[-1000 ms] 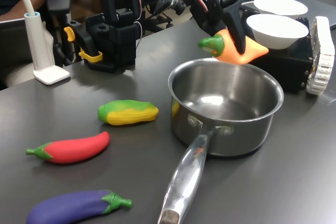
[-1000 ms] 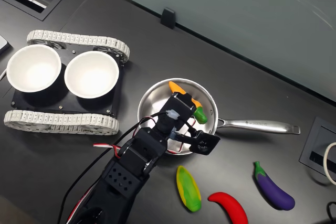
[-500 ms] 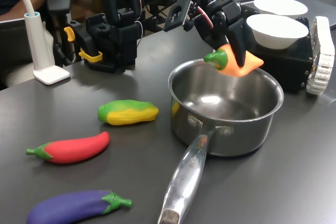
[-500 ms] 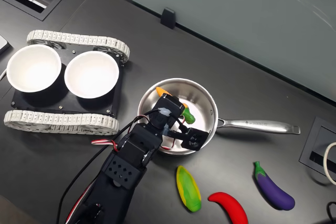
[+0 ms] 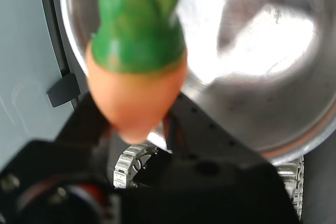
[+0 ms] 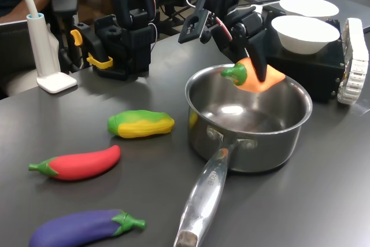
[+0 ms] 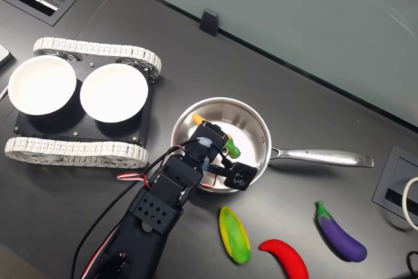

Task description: Pick up the carrot and place them in the pan

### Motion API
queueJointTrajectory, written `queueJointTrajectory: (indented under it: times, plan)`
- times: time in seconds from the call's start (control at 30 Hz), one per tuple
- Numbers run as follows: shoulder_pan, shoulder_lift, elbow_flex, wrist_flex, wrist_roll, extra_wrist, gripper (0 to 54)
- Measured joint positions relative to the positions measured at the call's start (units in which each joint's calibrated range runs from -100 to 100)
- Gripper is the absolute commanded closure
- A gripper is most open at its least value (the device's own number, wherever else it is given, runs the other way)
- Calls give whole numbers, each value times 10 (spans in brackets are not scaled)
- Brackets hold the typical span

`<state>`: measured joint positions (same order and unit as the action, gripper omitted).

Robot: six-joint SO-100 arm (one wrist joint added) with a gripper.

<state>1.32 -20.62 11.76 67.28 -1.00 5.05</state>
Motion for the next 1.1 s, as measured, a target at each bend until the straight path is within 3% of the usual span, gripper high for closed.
queueJointTrajectory:
  times: [0.17,0.67,1.0,1.1]
  plan:
    - [0,0,0,-1,0,0,241]
    - [2,-48,26,-1,9,0,119]
    - [2,-94,84,-13,14,0,119]
    - [1,-120,109,-25,17,0,213]
